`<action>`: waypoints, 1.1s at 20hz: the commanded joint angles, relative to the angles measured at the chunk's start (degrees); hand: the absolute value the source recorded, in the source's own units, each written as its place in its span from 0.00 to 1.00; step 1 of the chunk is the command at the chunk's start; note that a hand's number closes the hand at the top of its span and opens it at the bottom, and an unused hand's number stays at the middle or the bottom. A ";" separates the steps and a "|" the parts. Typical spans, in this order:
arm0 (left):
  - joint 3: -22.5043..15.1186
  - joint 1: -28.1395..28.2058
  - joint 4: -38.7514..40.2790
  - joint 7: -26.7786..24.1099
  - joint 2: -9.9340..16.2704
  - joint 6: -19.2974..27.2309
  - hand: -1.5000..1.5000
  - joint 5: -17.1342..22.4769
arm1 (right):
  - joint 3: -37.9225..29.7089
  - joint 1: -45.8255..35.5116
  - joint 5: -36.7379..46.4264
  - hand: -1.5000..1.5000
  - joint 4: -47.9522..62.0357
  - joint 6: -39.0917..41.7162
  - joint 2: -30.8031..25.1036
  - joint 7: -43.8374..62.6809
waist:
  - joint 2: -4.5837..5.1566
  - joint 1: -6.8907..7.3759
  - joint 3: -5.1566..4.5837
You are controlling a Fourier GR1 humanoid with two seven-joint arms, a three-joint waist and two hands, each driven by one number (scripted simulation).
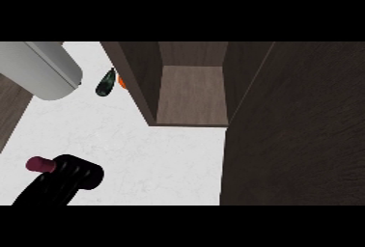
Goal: Pick up the wine, place it into the cabinet and close the cabinet
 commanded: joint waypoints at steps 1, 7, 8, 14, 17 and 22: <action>4.63 9.54 -5.19 0.03 7.30 -8.70 0.00 13.06 | 2.64 3.00 -1.51 0.00 -6.00 0.76 -0.38 4.96 | 0.07 -0.06 -0.04; 14.63 17.99 -8.17 -1.18 12.38 -14.87 0.00 23.46 | 2.48 2.77 -3.87 0.00 -15.61 -0.12 -1.84 13.74 | 0.28 -0.49 0.02; 12.66 20.78 -10.74 -0.40 10.81 -15.21 0.00 21.65 | 0.19 -3.16 -4.60 0.00 -12.60 -2.09 -1.75 16.60 | 0.36 -0.04 0.03; 18.99 26.85 -12.81 -2.77 12.28 -17.51 0.00 27.32 | 1.80 1.22 -4.21 0.00 -19.39 -1.91 -2.15 18.85 | 0.26 -0.57 0.08; 19.73 25.57 -10.50 -2.36 12.93 -17.63 0.00 28.07 | 5.10 -4.35 -1.13 0.00 -18.33 -4.38 -1.26 23.17 | 0.38 -0.52 0.03; 25.54 28.57 -9.81 -2.92 15.23 -18.68 0.00 33.10 | 5.00 -4.27 -1.05 0.00 -18.38 -5.16 -0.76 23.99 | 0.31 -0.54 0.05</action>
